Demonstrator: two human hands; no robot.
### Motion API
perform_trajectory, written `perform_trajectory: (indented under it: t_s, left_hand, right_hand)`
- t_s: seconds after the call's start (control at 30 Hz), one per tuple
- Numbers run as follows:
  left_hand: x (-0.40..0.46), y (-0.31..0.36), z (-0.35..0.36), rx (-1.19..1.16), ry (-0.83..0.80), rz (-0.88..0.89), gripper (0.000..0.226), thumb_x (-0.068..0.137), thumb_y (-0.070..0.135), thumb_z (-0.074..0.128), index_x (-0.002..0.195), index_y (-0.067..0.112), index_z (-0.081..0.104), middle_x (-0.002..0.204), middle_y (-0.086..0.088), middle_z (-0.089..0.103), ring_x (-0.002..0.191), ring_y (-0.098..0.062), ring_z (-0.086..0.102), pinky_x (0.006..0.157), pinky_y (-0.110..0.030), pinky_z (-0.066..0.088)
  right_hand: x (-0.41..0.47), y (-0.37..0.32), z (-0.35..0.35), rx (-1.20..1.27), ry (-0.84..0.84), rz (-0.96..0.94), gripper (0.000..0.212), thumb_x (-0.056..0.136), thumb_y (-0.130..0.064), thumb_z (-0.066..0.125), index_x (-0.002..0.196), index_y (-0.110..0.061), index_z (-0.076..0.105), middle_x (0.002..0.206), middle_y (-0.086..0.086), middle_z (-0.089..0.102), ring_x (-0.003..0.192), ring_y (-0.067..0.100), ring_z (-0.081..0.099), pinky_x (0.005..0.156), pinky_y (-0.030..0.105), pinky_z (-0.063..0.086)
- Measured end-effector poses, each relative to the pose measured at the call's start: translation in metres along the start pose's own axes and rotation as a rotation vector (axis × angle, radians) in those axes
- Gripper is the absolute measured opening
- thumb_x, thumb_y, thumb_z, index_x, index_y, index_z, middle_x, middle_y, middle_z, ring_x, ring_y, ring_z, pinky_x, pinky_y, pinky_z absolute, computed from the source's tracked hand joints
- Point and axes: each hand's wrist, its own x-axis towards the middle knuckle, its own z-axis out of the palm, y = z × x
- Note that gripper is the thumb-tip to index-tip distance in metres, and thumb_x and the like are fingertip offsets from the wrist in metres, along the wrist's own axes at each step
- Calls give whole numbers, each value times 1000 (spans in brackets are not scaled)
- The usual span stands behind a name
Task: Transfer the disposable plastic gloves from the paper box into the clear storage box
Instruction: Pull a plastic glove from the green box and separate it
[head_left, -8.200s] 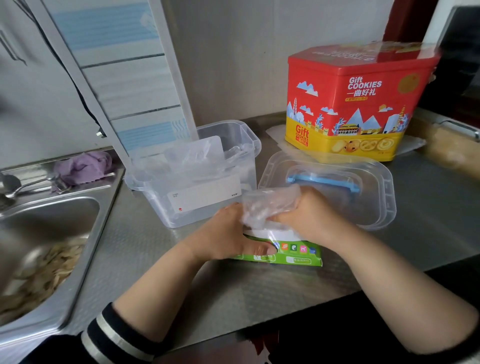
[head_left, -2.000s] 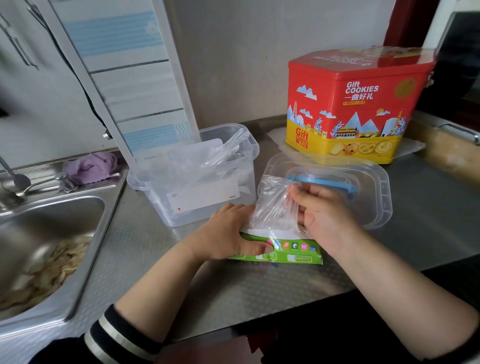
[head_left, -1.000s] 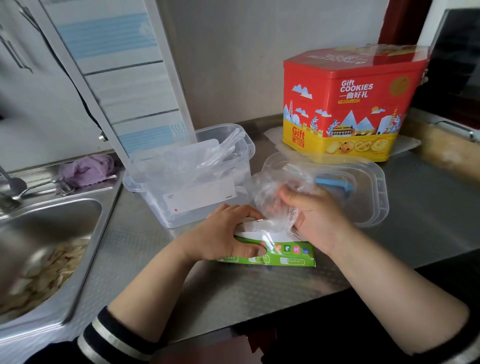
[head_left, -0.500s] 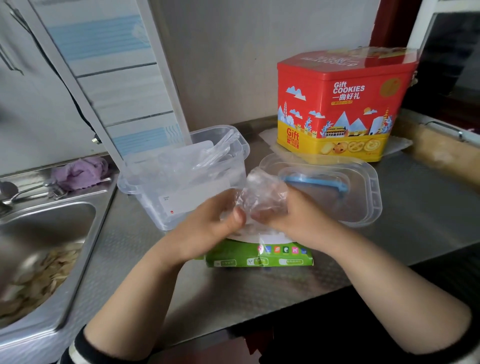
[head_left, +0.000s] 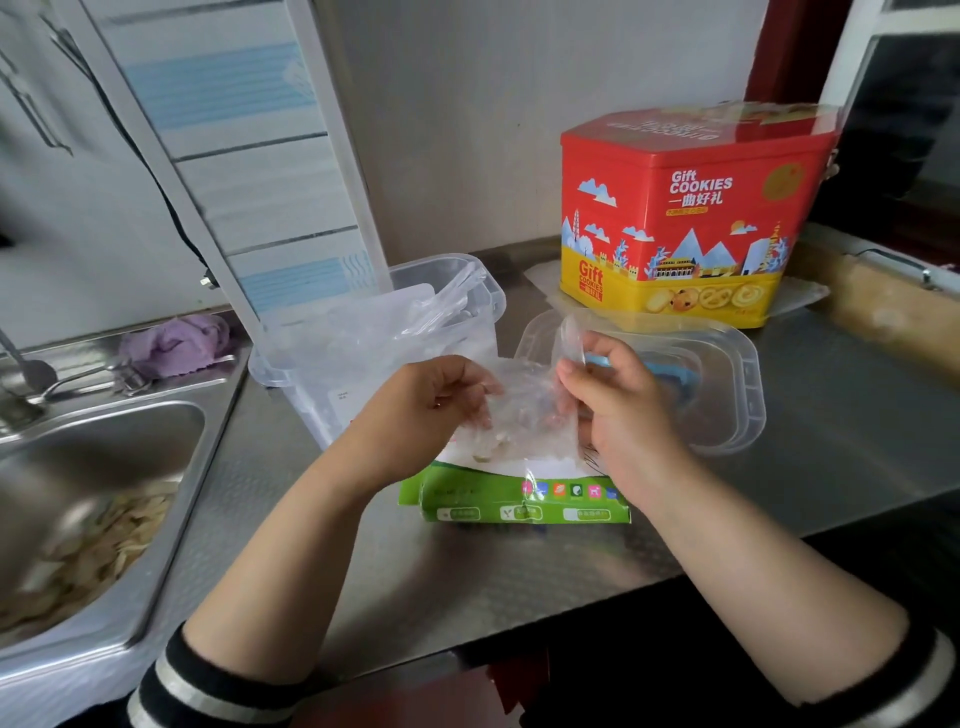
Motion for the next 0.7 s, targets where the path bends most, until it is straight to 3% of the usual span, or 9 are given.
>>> perform_trajectory:
  t_s: [0.07,0.17,0.27,0.37,0.43,0.47,0.57,0.63,0.7]
  left_hand:
    - [1,1,-1,2,-3,-5,22,100,12,50,93,24,67,80,12,73,84,-11,68,90,-40,52]
    - [3,10,1,-119,21,-5,34,97,44,49,95,18,69,90,11,74,93,-6,68,89,-41,53]
    - [8,17,15,-48,148,26,42,92,53,52,80,17,70,78,11,73,79,-3,67,83,-28,51]
    - [15,17,28,146,364,87,31,98,38,51,76,18,62,65,10,68,67,-7,61,70,-29,47]
    - [18,15,31,198,473,143,30,100,35,46,81,16,58,61,6,65,64,-17,60,63,-35,47]
    - [20,14,33,255,534,194,30,100,35,44,83,14,57,59,3,63,61,-25,58,56,-36,45]
    - [24,8,35,549,658,432,16,95,29,44,87,17,51,49,-3,54,41,-32,48,42,-24,31]
    - [26,3,32,670,661,525,4,92,24,47,91,23,44,47,-1,53,37,-29,43,40,-21,26]
    - [27,-3,25,738,641,566,8,92,21,48,92,25,41,48,-1,52,35,-29,41,37,-22,27]
  right_hand:
    - [-4,4,3,-61,123,-85,21,91,-12,64,100,-30,58,67,-8,65,65,11,59,74,47,50]
    - [-9,2,6,-53,196,-152,22,92,-13,63,99,-32,55,71,-7,65,63,9,59,71,45,52]
    - [-10,1,6,-133,148,-140,24,93,-27,61,113,-29,50,106,-3,66,97,11,64,83,28,52]
    - [-13,-5,-2,-510,-204,-83,76,80,-61,54,142,-26,28,139,-21,38,130,-2,39,95,10,36]
    - [-17,-9,-7,-709,-440,-49,94,70,-58,68,143,-30,16,132,-33,32,123,-14,37,90,-2,29]
    - [-20,-9,-10,-861,-490,-54,104,69,-52,75,146,-31,9,127,-36,31,120,-12,38,86,-5,28]
    - [-28,-10,-12,-1308,-487,-147,122,69,-54,79,150,-34,-10,141,-9,38,126,12,39,94,16,34]
    - [-30,-10,-12,-1395,-465,-180,120,73,-54,76,150,-32,-13,139,2,40,127,18,38,92,25,33]
    - [-31,-12,-12,-1435,-474,-165,116,76,-53,74,151,-29,-11,141,2,36,130,18,33,93,26,31]
